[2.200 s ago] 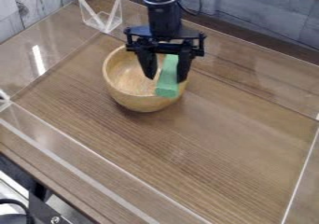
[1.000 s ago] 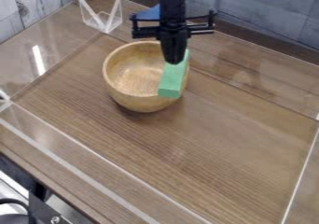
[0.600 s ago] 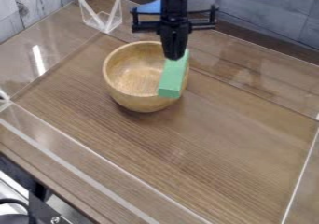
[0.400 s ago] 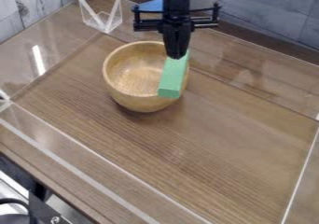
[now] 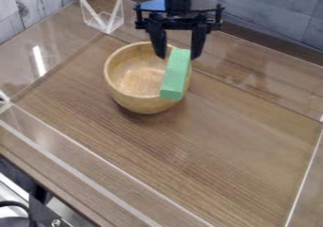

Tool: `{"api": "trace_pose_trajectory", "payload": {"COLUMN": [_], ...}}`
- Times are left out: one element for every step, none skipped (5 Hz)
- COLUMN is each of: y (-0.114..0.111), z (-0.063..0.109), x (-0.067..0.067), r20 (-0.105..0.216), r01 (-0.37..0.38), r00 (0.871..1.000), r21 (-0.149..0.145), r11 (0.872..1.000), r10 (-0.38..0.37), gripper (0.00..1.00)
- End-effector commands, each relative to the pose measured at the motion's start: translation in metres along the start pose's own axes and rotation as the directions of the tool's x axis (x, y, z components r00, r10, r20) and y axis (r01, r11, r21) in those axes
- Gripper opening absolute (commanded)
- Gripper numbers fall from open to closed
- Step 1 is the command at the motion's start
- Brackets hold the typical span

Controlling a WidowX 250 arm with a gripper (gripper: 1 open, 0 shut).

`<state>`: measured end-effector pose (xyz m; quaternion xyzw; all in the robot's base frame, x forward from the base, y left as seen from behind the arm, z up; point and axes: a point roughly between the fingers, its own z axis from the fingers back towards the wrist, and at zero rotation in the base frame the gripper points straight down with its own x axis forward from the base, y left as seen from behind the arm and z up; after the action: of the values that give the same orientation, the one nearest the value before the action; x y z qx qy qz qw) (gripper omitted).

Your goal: Move green object from inside the wooden bowl to the table next to it

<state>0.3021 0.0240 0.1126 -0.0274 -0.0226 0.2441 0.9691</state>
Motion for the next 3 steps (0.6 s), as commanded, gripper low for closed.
{"api": "trace_pose_trajectory", "payload": {"y": [-0.001, -0.001, 0.009], "z": [0.017, 0.014, 0.010], "x": [0.004, 0.005, 0.005], "r20": [0.048, 0.040, 0.028], "r01": [0.030, 0.032, 0.109], "r00": [0.998, 0.999, 0.994], "r21": [-0.022, -0.022, -0.025], "r11": [0.999, 0.999, 0.994], "r10": [-0.029, -0.031, -0.108], "gripper": [1.00, 1.00, 1.00]}}
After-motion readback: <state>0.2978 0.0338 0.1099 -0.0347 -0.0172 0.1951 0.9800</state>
